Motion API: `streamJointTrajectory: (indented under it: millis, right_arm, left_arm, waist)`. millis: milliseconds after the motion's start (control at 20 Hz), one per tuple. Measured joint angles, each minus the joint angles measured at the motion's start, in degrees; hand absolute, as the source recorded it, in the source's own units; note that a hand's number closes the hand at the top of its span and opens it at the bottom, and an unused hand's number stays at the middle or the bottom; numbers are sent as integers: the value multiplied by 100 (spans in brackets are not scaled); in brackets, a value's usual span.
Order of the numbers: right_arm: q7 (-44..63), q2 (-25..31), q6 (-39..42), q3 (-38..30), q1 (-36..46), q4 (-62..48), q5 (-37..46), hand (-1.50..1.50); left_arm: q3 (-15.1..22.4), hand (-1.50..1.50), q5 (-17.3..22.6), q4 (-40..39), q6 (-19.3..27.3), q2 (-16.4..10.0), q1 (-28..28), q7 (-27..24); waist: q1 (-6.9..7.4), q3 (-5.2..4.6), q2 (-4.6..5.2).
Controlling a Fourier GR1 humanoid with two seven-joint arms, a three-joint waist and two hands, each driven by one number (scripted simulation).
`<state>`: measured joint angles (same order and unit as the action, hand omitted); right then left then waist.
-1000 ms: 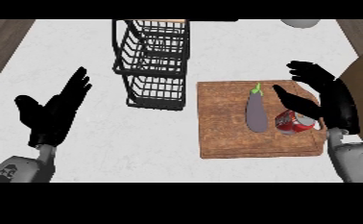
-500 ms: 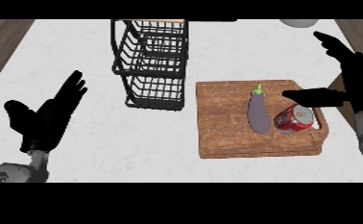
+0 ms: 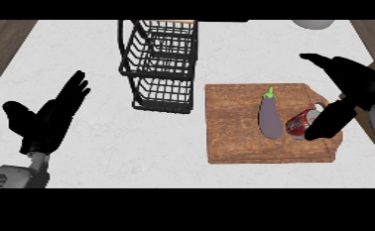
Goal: Pick the can from the cutting board and place it in the tiered basket
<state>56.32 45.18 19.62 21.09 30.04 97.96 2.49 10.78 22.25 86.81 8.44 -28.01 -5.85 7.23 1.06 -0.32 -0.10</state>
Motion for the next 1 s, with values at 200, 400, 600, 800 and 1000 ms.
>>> streamJointTrajectory:
  millis: [200, 400, 600, 800, 1000]
  right_arm:
    - [386, -225, 156, 198, 385, -85, -342, -150]
    - [656, -431, 93, 404, 605, -212, -254, -150]
    - [699, -575, 24, 625, 480, -421, 19, -150]
    - [635, -628, 11, 732, 340, -685, 265, -150]
    - [449, -766, -32, 762, 116, -960, 691, -150]
  left_arm:
    - [9, 0, -64, 52, 57, 109, 15, 51]
    - [-18, 0, -144, 98, 73, 154, 34, 56]
    - [-47, 0, -184, 136, 35, 195, 146, 6]
    - [-90, 0, -241, 8, 6, 270, 95, -20]
    - [-195, 0, -260, -52, -91, 304, 53, 14]
  waist:
    - [-14, 12, 0]
    - [-33, 18, -1]
    - [-51, 22, 0]
    - [-83, 26, 7]
    - [-89, 29, 10]
